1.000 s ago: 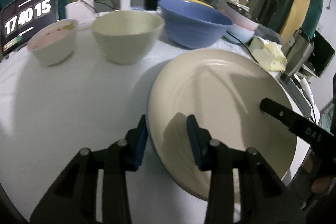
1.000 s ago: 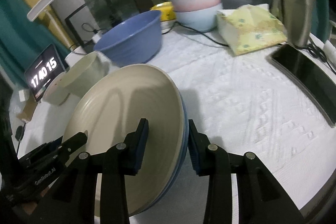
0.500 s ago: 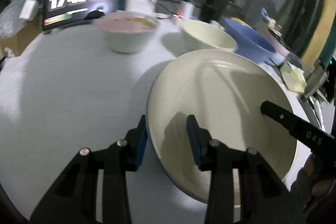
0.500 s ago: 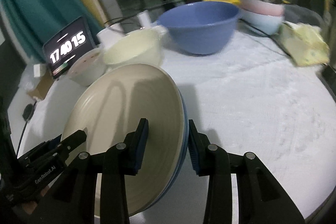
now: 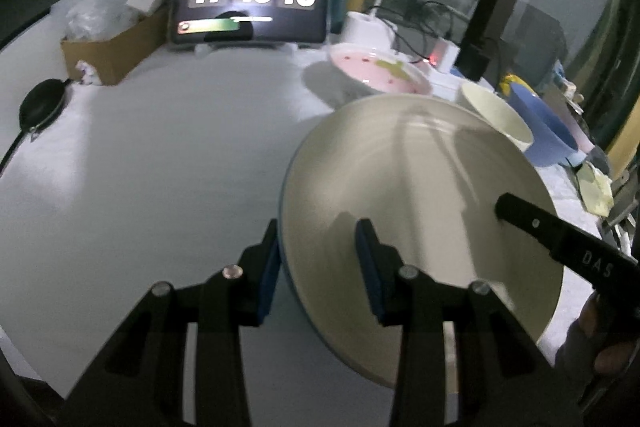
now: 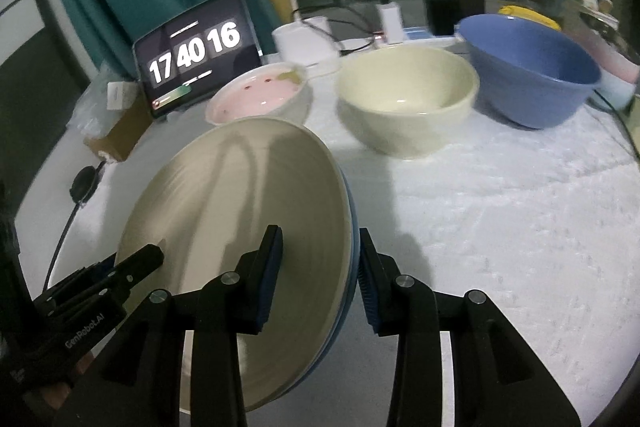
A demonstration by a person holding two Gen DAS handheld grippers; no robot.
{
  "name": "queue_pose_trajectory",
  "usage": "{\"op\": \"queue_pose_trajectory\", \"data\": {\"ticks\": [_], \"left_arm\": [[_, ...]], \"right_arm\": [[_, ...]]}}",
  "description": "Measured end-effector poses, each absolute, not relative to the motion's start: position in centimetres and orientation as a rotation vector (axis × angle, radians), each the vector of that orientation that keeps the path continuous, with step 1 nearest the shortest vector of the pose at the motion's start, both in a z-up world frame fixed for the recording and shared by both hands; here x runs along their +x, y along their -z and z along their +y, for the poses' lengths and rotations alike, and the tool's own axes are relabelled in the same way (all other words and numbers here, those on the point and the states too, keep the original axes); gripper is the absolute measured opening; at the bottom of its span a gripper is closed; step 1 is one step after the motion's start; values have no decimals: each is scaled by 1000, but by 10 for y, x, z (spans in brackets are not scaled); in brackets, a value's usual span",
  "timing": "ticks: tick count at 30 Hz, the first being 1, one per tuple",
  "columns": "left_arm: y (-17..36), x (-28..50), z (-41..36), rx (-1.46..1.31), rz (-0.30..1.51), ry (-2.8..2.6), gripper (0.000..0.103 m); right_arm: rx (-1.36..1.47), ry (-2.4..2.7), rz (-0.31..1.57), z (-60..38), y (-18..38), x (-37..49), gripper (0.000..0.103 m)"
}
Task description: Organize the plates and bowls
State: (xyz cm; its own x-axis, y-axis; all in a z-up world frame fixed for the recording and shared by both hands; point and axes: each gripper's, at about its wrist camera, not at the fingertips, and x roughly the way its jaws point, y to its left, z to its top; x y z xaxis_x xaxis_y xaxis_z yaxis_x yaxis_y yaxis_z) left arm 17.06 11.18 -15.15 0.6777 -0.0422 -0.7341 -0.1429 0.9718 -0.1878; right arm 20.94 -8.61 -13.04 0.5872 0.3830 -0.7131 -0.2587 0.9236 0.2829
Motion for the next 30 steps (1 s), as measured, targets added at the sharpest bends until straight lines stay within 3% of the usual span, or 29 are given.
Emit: {"op": "queue_pose_trajectory", "data": {"ticks": [30], "left_arm": [[168, 178, 115, -206, 848, -100, 39]], "right_arm": [[124, -355, 924, -72, 161, 221, 42]]}}
